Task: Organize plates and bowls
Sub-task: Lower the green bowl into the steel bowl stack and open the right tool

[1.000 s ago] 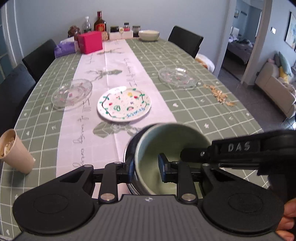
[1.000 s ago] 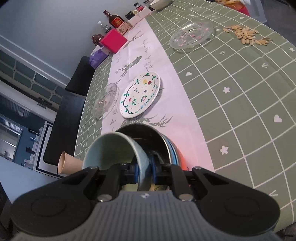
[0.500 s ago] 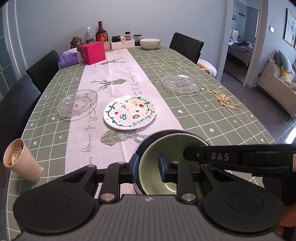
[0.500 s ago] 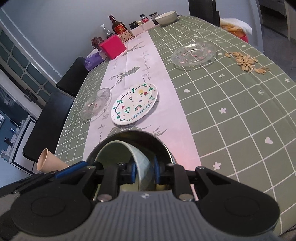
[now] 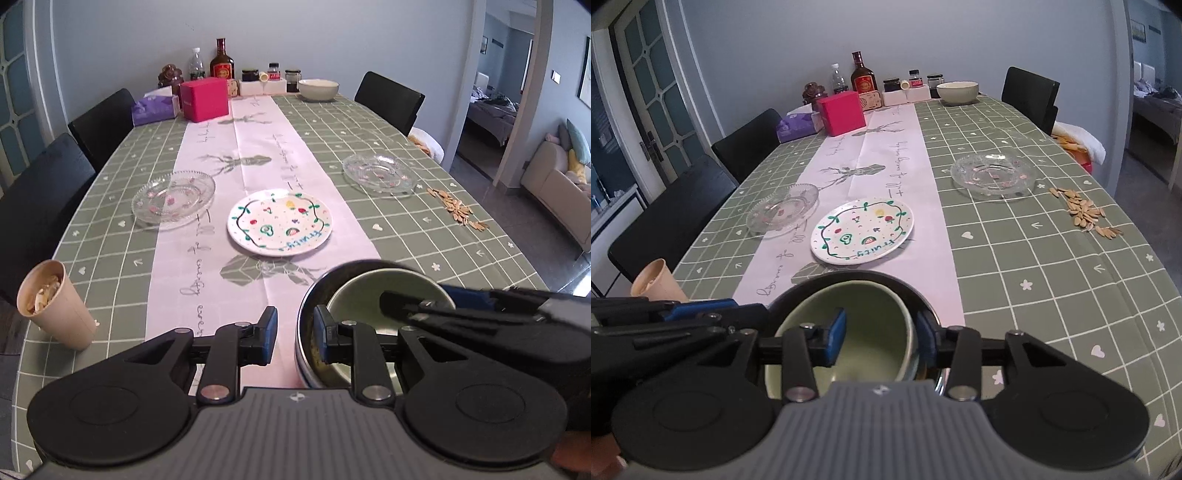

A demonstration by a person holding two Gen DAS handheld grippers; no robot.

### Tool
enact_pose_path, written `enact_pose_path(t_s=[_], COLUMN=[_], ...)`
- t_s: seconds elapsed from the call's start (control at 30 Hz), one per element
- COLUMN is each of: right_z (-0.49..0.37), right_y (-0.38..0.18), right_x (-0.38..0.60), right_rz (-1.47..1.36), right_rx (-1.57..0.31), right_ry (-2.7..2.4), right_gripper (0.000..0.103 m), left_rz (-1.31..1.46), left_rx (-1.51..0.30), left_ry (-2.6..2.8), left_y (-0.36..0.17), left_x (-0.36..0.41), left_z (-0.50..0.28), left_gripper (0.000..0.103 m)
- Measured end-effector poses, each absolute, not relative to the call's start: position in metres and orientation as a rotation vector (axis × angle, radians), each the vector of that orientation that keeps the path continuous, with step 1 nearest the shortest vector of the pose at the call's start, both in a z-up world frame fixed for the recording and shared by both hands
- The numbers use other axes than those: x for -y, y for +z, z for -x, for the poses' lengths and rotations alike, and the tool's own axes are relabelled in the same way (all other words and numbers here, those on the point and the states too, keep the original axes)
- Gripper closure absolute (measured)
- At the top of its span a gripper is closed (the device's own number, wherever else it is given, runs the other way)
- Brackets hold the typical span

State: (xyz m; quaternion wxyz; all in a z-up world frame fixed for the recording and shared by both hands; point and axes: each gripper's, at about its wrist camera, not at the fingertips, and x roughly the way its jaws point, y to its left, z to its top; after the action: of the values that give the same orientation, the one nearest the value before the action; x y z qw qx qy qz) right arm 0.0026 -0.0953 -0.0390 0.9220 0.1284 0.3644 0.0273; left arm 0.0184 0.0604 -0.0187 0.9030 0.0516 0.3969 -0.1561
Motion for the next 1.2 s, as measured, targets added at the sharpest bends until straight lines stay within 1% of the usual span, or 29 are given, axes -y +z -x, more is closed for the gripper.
enact_pose_path(t_s=[0.1,0.13,0.27,0.4,0.47,0.7,0.77,0.8,0.83,1.03,1.2], right_z=[0.003,0.005,0.014,0.021,0.021,0.017,0.017,0.017,0.017,0.015,0.007], right_y=[-0.029,-0.027,-0.015,-0.006,-0.010,-0.026,-0.029,-0.030,-0.031,-0.038,-0.057], right_x=[0.103,0.107,0.123,0.127,0.132,0.147,0.149,0.151,0.152,0.154,0.155], right_rz=[-0.312,-0.342,-0.450,-0.391,-0.392,-0.432,-0.434,-0.438,-0.444,-0.465,-0.503], right_rx=[-0.737,-0.737,-0.707,-0.656,-0.658,-0.692,-0.695,-0.698,-0.700,-0.717,-0.786], right_ry=[0.089,0.102,0.153,0.104,0.087,0.062,0.057,0.054,0.052,0.062,0.055], right_gripper=[0.047,0.041,0.041,0.041,0.043,0.043,0.043,0.043,0.043,0.043,0.042], left_rz=[-0.102,-0.094,-0.092,-0.108,-0.115,-0.032,-0.013,-0.014,-0.021,-0.015,-0.016], left_rx=[-0.852,-0.851,-0.846,-0.852,-0.862,-0.877,-0.859,-0.846,-0.837,-0.810,-0.877], left_ry=[-0.320,-0.325,-0.333,-0.333,-0.340,-0.330,-0.320,-0.316,-0.315,-0.318,-0.307], left_y=[-0.028,-0.030,-0.031,-0.035,-0.037,-0.039,-0.037,-0.035,-0.034,-0.029,-0.040], left_x=[-0.066,-0.068,-0.070,-0.066,-0.065,-0.073,-0.077,-0.077,-0.077,-0.077,-0.074], left_z=[-0.021,-0.021,-0.020,-0.018,-0.018,-0.021,-0.021,-0.020,-0.020,-0.021,-0.031], left_gripper=[0.077,0.077,0.077,0.077,0.077,0.076,0.066,0.056,0.052,0.049,0.049])
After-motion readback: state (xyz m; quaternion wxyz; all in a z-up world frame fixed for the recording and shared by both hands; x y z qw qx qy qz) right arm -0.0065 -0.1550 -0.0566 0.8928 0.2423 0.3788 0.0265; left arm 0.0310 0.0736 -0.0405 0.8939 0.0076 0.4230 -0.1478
